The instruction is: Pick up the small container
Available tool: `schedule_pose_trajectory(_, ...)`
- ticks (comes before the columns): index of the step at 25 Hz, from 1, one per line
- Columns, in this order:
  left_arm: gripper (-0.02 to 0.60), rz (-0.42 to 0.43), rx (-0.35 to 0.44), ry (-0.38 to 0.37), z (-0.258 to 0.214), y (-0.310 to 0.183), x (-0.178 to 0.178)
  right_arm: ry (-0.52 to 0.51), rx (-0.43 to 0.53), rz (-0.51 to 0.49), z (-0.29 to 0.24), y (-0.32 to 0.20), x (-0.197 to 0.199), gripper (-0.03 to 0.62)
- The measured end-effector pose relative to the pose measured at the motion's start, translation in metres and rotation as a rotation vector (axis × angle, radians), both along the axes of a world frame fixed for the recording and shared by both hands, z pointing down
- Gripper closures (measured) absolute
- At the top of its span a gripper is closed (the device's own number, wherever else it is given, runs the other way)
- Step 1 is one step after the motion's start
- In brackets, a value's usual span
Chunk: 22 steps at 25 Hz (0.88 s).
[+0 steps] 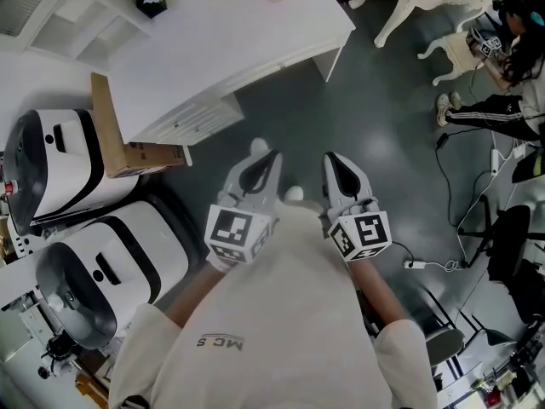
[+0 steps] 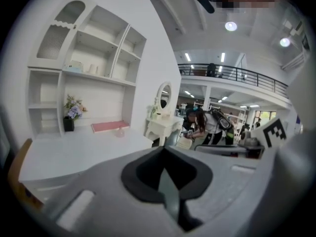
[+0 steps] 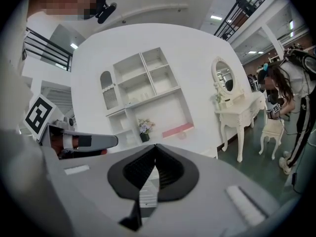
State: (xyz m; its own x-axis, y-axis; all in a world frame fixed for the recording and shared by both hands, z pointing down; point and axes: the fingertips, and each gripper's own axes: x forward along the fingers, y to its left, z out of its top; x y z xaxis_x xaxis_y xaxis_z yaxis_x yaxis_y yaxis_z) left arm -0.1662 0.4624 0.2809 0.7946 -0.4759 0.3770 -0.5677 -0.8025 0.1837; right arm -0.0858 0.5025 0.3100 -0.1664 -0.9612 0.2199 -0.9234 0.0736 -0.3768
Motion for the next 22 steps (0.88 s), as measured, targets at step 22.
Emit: schedule_pose_trajectory(22,0.58,-0.007,-0.096,0.031,0.016,-0.379,0.065,0.052,-0.057,0.079,-0.01,-0.373,0.084,0.595)
